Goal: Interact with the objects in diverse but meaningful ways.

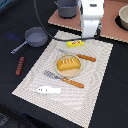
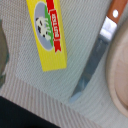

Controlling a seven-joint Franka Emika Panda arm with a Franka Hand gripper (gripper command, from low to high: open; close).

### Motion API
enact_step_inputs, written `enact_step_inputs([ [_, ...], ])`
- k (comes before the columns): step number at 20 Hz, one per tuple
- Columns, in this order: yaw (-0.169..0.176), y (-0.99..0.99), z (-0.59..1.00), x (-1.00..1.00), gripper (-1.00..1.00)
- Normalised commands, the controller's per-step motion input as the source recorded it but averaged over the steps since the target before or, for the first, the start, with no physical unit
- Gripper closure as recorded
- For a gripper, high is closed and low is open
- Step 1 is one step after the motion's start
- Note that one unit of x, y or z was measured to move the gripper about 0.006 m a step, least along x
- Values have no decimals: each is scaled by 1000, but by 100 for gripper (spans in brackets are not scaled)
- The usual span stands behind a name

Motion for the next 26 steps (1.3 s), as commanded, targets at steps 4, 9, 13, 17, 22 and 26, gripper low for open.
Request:
enact_step_inputs([
  [4,84,376,-394,-369,-100],
  [9,78,290,-318,-506,-100],
  [13,61,122,-366,-431,-100],
  [17,54,42,-457,-346,-100],
  [22,66,51,-358,-298,-100],
  [26,78,86,-211,-161,100],
])
